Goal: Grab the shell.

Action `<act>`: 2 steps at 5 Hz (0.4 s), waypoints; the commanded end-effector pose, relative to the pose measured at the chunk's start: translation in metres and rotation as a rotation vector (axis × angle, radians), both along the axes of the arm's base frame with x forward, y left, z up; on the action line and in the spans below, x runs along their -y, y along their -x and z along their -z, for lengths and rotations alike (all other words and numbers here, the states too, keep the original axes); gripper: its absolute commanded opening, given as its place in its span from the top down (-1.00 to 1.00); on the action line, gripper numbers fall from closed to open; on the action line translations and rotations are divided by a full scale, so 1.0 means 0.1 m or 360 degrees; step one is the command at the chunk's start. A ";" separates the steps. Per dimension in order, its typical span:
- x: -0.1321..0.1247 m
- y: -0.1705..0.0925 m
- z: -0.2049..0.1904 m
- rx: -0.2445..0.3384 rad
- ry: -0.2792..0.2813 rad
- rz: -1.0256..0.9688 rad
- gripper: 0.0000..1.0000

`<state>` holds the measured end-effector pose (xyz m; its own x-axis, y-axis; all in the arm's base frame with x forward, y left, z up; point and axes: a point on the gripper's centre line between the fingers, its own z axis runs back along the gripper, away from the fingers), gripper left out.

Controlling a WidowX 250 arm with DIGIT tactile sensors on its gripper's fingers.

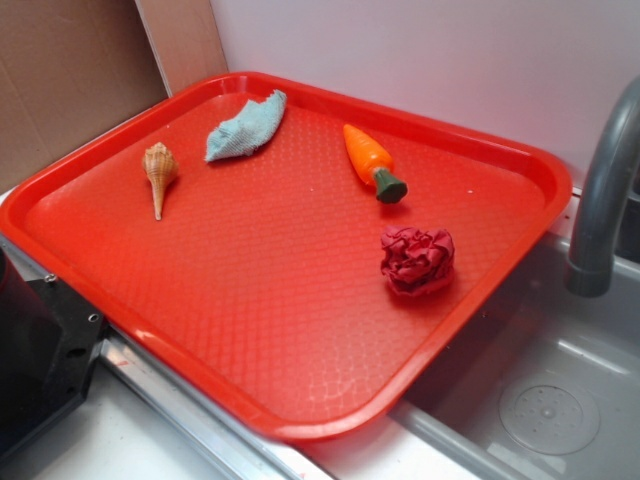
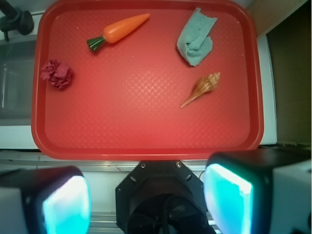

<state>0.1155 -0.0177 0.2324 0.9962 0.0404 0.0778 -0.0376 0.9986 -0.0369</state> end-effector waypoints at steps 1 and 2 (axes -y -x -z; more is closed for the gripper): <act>-0.40 -0.30 0.30 0.0067 0.0132 -0.0662 -1.00; -0.61 -0.44 0.53 0.0178 0.0106 -0.0974 -1.00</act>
